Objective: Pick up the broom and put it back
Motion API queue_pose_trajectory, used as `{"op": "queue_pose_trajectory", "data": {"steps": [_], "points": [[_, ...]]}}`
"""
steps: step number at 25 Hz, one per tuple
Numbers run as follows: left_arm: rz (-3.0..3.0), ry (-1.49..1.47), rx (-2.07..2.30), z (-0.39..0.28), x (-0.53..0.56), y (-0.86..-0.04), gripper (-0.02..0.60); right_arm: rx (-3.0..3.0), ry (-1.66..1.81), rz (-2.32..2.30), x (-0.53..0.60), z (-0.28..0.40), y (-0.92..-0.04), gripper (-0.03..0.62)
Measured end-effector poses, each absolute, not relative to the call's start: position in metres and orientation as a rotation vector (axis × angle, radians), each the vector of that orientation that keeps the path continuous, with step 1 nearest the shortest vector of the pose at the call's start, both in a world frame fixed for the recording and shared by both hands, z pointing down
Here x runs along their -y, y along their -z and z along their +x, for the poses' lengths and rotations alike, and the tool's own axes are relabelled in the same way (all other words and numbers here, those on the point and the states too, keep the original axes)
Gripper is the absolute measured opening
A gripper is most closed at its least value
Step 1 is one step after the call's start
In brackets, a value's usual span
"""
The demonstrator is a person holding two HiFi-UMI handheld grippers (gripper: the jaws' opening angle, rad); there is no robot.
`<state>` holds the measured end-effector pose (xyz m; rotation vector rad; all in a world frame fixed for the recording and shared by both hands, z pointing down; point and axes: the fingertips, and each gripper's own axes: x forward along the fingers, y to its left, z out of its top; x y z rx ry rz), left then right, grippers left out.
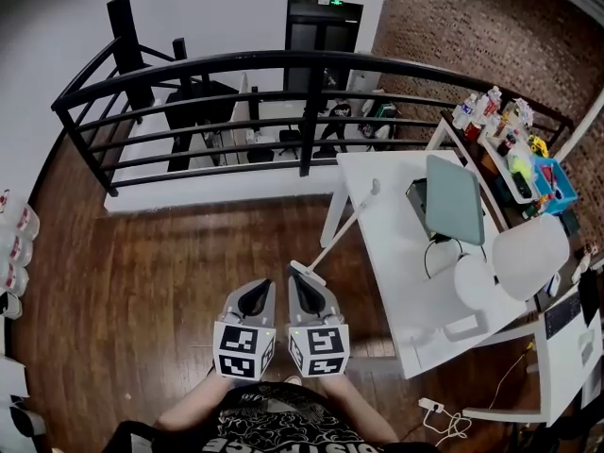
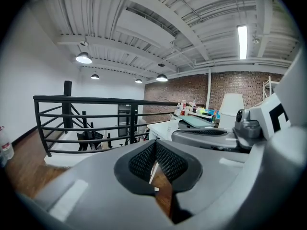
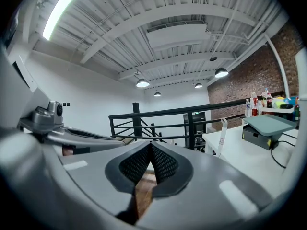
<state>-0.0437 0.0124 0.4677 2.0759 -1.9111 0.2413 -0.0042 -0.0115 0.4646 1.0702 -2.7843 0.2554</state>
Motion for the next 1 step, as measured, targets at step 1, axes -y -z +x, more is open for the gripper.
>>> {"op": "queue_pose_trajectory", "data": {"steps": [1], "points": [[2.074, -0.243, 1.910, -0.0421, -0.0142, -0.4684, 0.006, 2.783, -0.258, 1.070, 0.0100, -0.0021, -0.4652, 0.000]]}}
